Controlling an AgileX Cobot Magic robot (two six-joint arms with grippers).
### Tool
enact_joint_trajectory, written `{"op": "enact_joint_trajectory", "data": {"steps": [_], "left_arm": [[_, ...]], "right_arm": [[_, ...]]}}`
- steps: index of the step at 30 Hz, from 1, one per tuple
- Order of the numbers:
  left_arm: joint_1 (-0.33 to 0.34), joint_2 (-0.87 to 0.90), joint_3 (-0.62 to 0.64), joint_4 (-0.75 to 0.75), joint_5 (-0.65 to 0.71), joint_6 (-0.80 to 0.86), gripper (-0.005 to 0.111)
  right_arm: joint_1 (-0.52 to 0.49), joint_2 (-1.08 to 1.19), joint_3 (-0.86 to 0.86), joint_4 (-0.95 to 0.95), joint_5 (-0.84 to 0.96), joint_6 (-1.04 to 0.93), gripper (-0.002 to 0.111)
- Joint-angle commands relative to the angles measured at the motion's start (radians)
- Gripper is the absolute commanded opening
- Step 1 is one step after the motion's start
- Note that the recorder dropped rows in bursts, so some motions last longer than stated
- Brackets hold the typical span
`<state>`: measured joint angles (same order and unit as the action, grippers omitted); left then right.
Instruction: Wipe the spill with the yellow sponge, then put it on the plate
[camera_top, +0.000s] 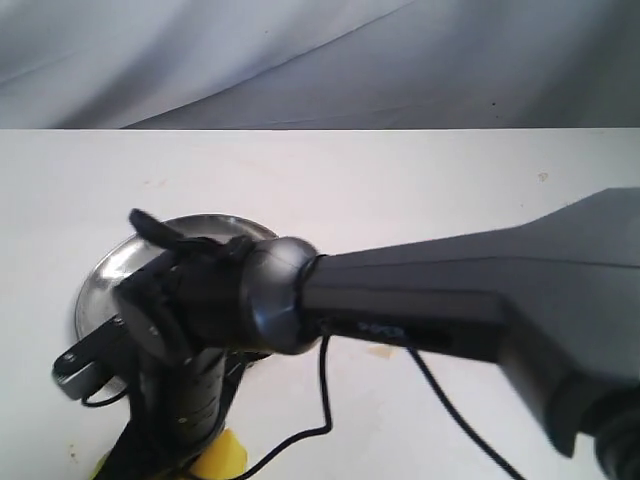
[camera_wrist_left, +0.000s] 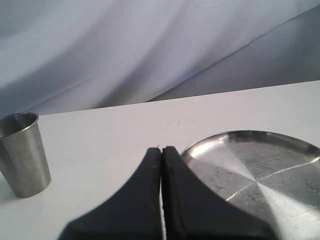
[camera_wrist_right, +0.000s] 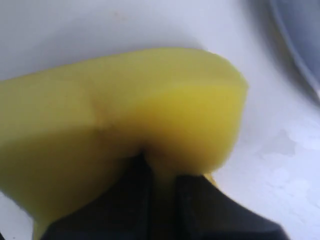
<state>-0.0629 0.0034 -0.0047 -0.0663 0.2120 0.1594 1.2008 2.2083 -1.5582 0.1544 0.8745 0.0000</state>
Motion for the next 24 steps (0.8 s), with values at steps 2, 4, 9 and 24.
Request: {"op": "enact_joint_trajectory", "data": {"steps": [2, 4, 9, 24], "left_arm": [[-0.006, -0.003, 0.005, -0.003, -0.007, 0.000, 0.000], [-0.006, -0.003, 0.005, -0.003, -0.007, 0.000, 0.000], [-0.006, -0.003, 0.005, -0.003, -0.007, 0.000, 0.000], [-0.006, -0.003, 0.005, -0.003, -0.007, 0.000, 0.000]], "right_arm": [[-0.171, -0.020, 0.162, -0.121, -0.007, 0.009, 0.000], [-0.238, -0.031, 0.191, -0.123, -0.007, 0.009, 0.000], [-0.366, -0.038, 0.218, -0.137, 0.024, 0.009, 0.000], [-0.193, -0.039, 0.218, 0.054, 0.053, -0.129, 0.000]]}}
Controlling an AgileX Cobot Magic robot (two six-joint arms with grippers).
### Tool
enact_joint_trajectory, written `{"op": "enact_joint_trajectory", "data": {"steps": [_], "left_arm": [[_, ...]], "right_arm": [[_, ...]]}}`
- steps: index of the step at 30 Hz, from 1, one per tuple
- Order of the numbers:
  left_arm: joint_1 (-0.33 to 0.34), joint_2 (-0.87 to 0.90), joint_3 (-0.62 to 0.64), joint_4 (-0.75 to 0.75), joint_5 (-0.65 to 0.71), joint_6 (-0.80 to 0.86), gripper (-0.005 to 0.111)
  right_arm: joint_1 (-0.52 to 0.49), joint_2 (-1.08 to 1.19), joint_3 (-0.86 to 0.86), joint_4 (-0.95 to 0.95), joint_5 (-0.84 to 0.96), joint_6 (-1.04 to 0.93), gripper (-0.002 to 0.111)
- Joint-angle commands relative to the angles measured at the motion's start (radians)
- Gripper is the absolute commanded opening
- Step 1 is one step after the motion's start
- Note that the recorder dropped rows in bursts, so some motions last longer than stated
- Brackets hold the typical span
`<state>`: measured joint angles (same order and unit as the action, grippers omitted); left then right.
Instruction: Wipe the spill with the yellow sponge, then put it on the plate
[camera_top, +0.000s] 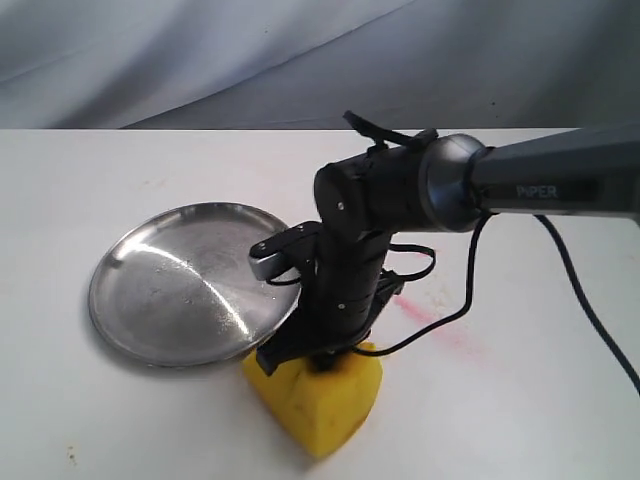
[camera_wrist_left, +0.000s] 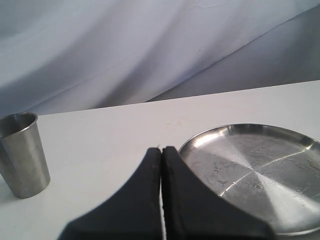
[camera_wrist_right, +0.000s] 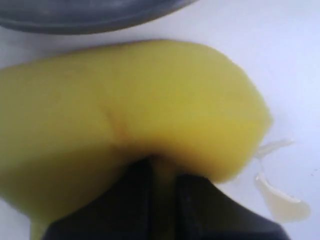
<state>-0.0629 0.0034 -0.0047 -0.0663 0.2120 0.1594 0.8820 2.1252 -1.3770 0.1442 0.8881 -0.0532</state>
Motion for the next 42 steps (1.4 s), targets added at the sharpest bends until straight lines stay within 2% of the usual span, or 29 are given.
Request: {"op": "enact_joint_trajectory", "data": {"steps": [1, 6, 9, 16, 24, 27, 32, 37, 42], "left_arm": [[-0.006, -0.003, 0.005, -0.003, -0.007, 0.000, 0.000], [-0.006, -0.003, 0.005, -0.003, -0.007, 0.000, 0.000], [-0.006, -0.003, 0.005, -0.003, -0.007, 0.000, 0.000], [-0.006, -0.003, 0.005, -0.003, -0.007, 0.000, 0.000], [-0.006, -0.003, 0.005, -0.003, -0.007, 0.000, 0.000], [-0.006, -0.003, 0.005, -0.003, -0.007, 0.000, 0.000], [-0.006, -0.003, 0.005, -0.003, -0.007, 0.000, 0.000], [-0.006, -0.003, 0.005, -0.003, -0.007, 0.000, 0.000], [-0.006, -0.003, 0.005, -0.003, -0.007, 0.000, 0.000]], "right_arm": [[0.152, 0.044, 0.036, 0.081, 0.030, -0.089, 0.000], [0.285, 0.044, -0.009, 0.170, -0.009, -0.142, 0.000], [0.331, 0.044, -0.080, 0.174, -0.012, -0.144, 0.000], [0.314, 0.046, -0.265, 0.160, 0.006, -0.142, 0.000], [0.278, 0.062, -0.193, -0.144, 0.106, -0.015, 0.000], [0.232, 0.061, -0.136, -0.175, 0.106, 0.002, 0.000], [0.045, 0.061, -0.018, -0.187, 0.056, 0.006, 0.000], [-0.155, 0.061, -0.014, -0.265, 0.046, 0.006, 0.000], [-0.284, 0.061, -0.014, -0.273, 0.076, 0.006, 0.000]]}}
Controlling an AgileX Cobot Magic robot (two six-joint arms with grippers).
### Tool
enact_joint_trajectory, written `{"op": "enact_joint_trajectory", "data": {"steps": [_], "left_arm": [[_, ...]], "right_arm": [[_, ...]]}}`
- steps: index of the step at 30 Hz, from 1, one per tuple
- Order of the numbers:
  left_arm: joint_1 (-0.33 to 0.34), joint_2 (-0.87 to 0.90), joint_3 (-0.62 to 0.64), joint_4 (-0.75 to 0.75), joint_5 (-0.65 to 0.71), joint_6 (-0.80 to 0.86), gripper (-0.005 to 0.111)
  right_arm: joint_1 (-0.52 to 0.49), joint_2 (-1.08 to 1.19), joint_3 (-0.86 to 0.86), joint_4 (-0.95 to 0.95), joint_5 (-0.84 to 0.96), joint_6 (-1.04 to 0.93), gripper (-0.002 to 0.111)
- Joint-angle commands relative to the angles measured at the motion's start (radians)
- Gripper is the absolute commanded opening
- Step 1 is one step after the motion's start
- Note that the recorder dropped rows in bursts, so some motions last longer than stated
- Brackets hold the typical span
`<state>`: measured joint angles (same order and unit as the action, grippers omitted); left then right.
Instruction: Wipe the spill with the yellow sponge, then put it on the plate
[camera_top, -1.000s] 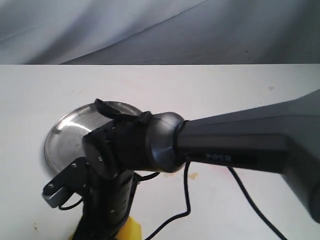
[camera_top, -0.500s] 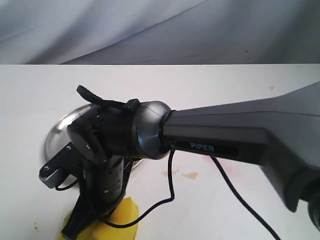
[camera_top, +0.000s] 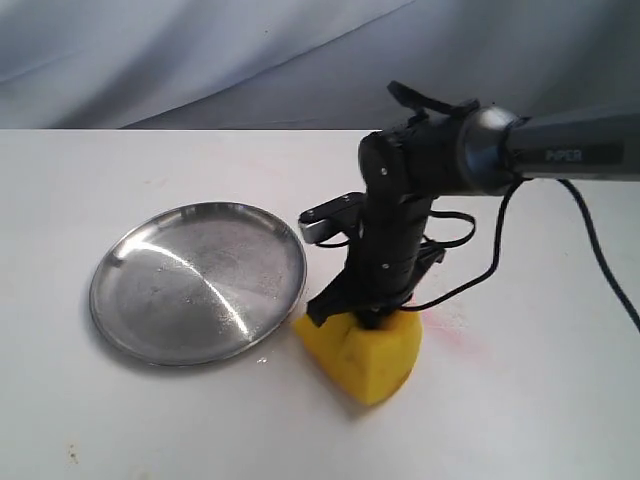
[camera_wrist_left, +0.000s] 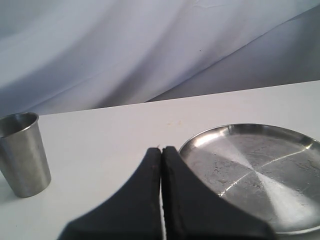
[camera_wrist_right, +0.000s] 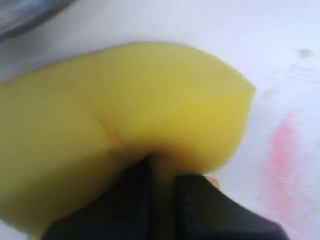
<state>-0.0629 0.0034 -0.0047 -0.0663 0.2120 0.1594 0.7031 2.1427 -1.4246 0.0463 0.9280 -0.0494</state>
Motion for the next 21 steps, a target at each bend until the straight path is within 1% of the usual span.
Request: {"op": "enact_joint_trajectory", "data": {"steps": [1, 2, 7, 11, 13, 17, 21], "left_arm": [[-0.006, -0.003, 0.005, -0.003, -0.007, 0.000, 0.000], [-0.006, -0.003, 0.005, -0.003, -0.007, 0.000, 0.000], [-0.006, -0.003, 0.005, -0.003, -0.007, 0.000, 0.000], [-0.006, -0.003, 0.005, -0.003, -0.007, 0.000, 0.000], [-0.006, -0.003, 0.005, -0.003, -0.007, 0.000, 0.000], [-0.006, -0.003, 0.005, -0.003, -0.007, 0.000, 0.000], [-0.006, -0.003, 0.005, -0.003, -0.007, 0.000, 0.000]], "right_arm": [[-0.127, 0.044, 0.034, -0.175, 0.064, 0.002, 0.000], [-0.146, 0.044, 0.034, -0.193, 0.100, 0.002, 0.000], [-0.155, 0.044, 0.067, -0.254, 0.228, 0.014, 0.000], [-0.155, 0.034, 0.134, -0.270, 0.291, 0.049, 0.000], [-0.155, 0.022, 0.173, -0.265, 0.293, 0.055, 0.000], [-0.153, -0.048, 0.283, -0.196, 0.293, 0.049, 0.000], [-0.151, -0.143, 0.375, -0.053, 0.293, -0.026, 0.000]]}}
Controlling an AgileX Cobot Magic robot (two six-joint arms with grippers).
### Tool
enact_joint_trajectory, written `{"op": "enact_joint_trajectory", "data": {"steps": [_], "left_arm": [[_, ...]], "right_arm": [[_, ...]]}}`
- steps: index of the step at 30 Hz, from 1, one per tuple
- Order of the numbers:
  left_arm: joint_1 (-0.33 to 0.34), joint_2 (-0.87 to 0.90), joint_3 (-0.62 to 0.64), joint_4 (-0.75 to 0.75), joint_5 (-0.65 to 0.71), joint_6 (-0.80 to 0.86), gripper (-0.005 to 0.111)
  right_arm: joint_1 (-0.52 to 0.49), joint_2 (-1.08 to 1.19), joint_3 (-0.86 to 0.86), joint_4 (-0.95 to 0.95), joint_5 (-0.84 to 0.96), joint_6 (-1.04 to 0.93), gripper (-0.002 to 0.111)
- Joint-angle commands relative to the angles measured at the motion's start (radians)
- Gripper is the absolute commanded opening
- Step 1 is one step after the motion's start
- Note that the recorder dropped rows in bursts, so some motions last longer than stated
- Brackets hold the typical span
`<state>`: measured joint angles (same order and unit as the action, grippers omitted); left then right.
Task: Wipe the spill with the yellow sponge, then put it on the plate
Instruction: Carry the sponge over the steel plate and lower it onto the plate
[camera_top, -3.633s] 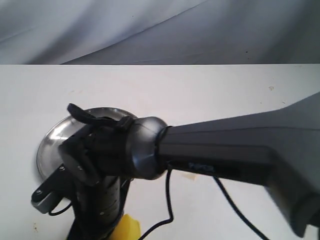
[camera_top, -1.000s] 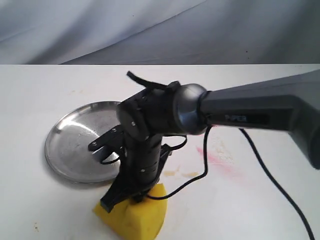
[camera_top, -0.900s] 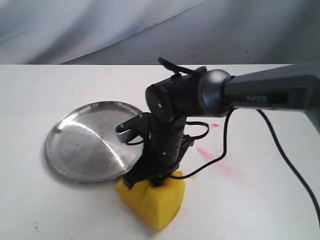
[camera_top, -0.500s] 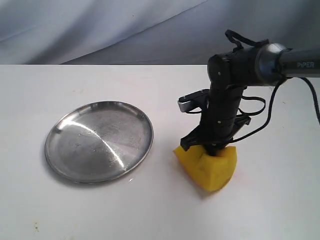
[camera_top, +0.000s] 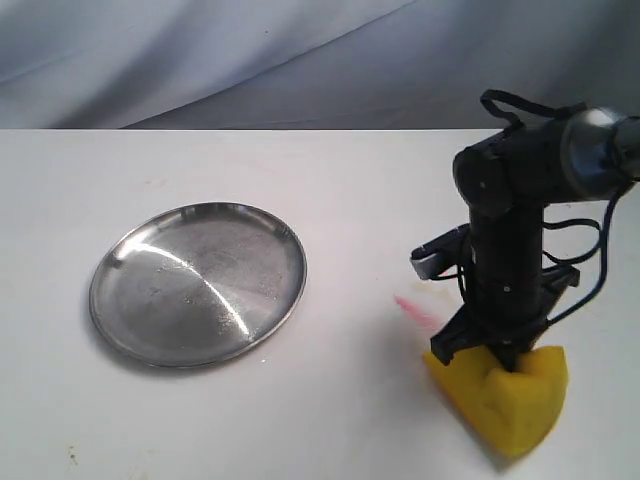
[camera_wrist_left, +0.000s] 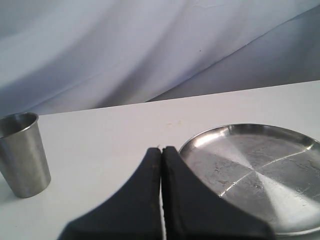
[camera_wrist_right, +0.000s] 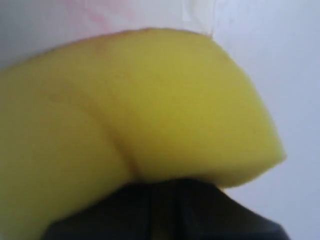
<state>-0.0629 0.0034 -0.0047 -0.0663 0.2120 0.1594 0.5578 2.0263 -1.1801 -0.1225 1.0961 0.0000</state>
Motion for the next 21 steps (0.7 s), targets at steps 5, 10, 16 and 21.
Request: {"op": "enact_joint_trajectory", "data": {"steps": [5, 10, 16, 21], "left_arm": [[-0.006, -0.003, 0.005, -0.003, -0.007, 0.000, 0.000], [-0.006, -0.003, 0.005, -0.003, -0.007, 0.000, 0.000], [-0.006, -0.003, 0.005, -0.003, -0.007, 0.000, 0.000], [-0.006, -0.003, 0.005, -0.003, -0.007, 0.000, 0.000]], "right_arm": [[0.082, -0.123, 0.176, 0.285, 0.125, -0.150, 0.000], [0.262, -0.135, 0.144, 0.481, 0.113, -0.238, 0.000], [0.390, -0.135, -0.049, 0.534, -0.098, -0.261, 0.000], [0.396, -0.135, -0.247, 0.521, -0.238, -0.261, 0.000]]}}
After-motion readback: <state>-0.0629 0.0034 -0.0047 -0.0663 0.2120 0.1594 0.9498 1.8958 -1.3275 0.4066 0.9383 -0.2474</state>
